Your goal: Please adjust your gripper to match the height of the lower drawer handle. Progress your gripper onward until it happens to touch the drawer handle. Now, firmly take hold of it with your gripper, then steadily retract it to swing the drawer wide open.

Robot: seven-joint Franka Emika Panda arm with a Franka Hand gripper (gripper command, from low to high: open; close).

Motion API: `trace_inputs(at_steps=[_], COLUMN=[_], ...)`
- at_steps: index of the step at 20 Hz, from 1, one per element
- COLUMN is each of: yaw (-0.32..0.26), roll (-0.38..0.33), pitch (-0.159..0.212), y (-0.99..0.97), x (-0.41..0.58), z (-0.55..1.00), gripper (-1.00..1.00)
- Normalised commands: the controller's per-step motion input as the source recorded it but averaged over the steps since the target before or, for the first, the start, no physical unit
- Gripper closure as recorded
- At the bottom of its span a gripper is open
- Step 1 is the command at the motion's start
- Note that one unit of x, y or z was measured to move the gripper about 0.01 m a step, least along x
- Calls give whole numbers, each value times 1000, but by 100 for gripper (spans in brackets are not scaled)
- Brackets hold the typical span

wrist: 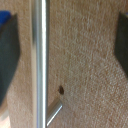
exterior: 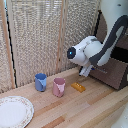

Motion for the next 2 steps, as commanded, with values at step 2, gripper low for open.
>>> trace_inputs(at_steps=[2], yaw=[-149], roll=[317], pitch=[121], y=[276], x=[194], z=[67], gripper=[-100])
